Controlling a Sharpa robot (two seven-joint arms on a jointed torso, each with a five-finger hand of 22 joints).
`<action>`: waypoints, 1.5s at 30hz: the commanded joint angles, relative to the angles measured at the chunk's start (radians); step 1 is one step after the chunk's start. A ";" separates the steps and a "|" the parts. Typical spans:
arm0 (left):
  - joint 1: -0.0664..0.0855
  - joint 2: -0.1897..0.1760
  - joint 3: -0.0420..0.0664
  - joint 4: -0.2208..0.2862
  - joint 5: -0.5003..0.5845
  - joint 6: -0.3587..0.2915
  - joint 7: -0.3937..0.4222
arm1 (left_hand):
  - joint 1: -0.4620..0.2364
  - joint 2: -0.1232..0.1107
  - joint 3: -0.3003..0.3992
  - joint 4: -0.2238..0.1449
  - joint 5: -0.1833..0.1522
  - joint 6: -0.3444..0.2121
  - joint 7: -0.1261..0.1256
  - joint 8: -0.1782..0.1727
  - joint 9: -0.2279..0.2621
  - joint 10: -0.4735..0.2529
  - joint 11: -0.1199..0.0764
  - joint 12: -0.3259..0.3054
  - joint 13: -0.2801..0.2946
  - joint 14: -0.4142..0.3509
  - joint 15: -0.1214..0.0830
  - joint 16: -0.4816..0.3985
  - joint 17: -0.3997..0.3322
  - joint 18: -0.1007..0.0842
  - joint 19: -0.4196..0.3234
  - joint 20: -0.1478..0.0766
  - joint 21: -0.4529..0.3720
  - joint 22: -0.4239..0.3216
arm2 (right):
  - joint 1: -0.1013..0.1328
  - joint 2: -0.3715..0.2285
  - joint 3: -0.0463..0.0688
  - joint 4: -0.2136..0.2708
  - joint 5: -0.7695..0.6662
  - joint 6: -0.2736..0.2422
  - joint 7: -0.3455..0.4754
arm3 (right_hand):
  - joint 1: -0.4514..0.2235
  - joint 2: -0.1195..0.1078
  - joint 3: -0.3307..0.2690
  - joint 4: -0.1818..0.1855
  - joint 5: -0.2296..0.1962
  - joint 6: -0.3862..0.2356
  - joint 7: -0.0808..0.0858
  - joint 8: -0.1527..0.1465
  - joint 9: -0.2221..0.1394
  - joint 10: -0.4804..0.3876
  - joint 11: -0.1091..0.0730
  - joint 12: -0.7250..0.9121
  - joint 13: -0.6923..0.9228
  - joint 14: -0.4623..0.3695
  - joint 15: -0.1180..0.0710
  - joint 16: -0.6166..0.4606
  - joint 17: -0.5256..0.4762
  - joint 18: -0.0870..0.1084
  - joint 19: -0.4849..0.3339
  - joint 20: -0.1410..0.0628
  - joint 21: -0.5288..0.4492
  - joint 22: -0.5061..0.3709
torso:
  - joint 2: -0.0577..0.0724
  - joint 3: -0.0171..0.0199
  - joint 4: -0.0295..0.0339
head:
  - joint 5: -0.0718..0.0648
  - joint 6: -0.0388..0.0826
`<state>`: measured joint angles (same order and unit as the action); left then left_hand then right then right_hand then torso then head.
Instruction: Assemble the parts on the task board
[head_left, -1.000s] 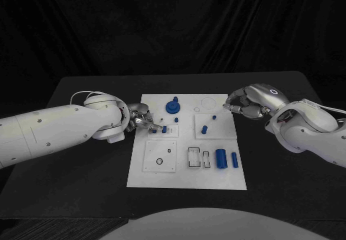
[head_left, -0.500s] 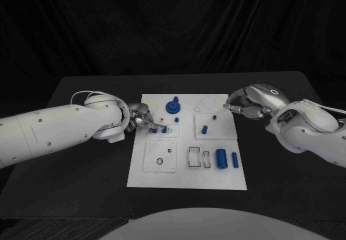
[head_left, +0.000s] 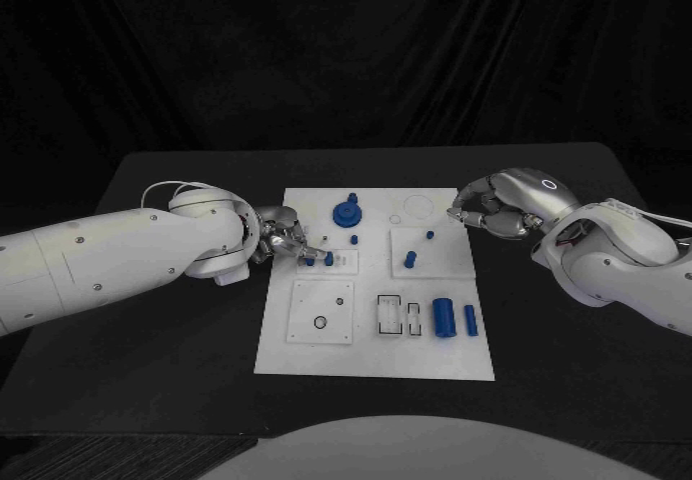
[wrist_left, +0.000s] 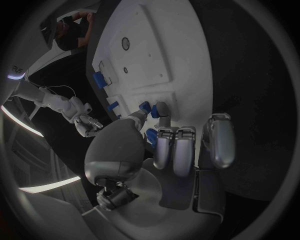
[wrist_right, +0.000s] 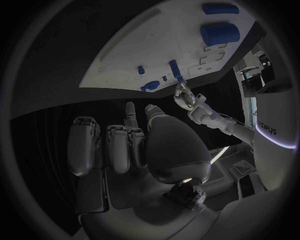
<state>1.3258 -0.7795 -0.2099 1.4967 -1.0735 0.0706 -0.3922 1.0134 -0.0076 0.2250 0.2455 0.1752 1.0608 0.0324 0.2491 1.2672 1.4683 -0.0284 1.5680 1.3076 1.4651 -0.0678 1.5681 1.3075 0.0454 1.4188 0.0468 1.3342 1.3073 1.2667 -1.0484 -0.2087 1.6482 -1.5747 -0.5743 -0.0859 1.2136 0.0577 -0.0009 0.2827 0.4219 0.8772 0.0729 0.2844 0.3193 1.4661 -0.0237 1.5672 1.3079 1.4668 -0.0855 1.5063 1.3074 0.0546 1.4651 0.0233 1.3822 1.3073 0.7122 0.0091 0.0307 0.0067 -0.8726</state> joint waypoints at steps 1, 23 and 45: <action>-0.004 -0.002 -0.003 0.000 0.000 0.022 -0.009 | 0.014 0.001 -0.004 -0.004 0.004 -0.005 -0.002 0.004 0.001 0.103 -0.001 0.003 0.263 0.106 0.000 0.003 0.263 0.013 0.003 -0.001 -0.003 0.186 | -0.002 -0.001 0.001 0.001 -0.002 0.003 -0.015 | 0.013 0.000 0.005 -0.001 0.005 0.007 -0.001 -0.007 -0.001 0.102 0.000 0.000 0.259 0.082 0.001 -0.004 0.156 -0.010 0.029 0.004 -0.004 0.205 | 0.000 -0.0006 -0.0003 | 0.001 0.000; -0.004 -0.008 -0.003 -0.002 0.000 0.024 -0.006 | 0.011 0.004 -0.020 0.003 -0.014 -0.008 0.000 0.010 0.010 0.103 0.000 0.003 0.263 0.106 0.000 0.003 0.263 0.014 0.000 -0.001 -0.007 0.185 | -0.002 0.007 0.001 -0.005 -0.002 0.003 -0.013 | 0.013 -0.001 0.005 0.000 0.010 0.008 0.000 -0.008 -0.002 0.099 0.000 -0.003 0.255 0.082 0.001 -0.005 0.156 -0.010 0.029 0.004 -0.004 0.205 | -0.002 -0.0002 -0.0019 | 0.005 0.000; -0.004 -0.010 -0.003 -0.001 0.000 0.031 -0.012 | 0.025 0.016 -0.074 0.026 -0.063 -0.010 -0.001 0.018 0.020 0.103 0.000 0.003 0.263 0.106 0.000 0.003 0.263 0.014 0.001 -0.001 -0.007 0.185 | -0.005 0.006 0.001 -0.005 -0.002 0.005 -0.013 | 0.014 -0.001 0.006 0.001 0.012 0.009 0.000 -0.008 -0.002 0.098 0.001 -0.005 0.253 0.082 0.001 -0.005 0.155 -0.010 0.029 0.004 -0.004 0.205 | -0.002 -0.0001 -0.0014 | 0.006 0.000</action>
<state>1.3258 -0.7903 -0.2098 1.4957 -1.0733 0.0820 -0.3951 1.0448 0.0058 0.1531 0.2732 0.1133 1.0485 0.0340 0.2636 1.2866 1.4683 -0.0284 1.5680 1.3075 1.4651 -0.0678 1.5681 1.3074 0.0453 1.4188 0.0469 1.3264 1.3073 1.2639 -1.0412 -0.2087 1.6416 -1.5747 -0.5715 -0.0859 1.2173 0.0540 -0.0009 0.2826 0.4290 0.8772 0.0729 0.2804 0.3186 1.4661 -0.0237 1.5672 1.3075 1.4668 -0.0855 1.5063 1.3074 0.0546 1.4650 0.0233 1.3822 1.3079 0.7103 0.0090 0.0292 0.0128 -0.8726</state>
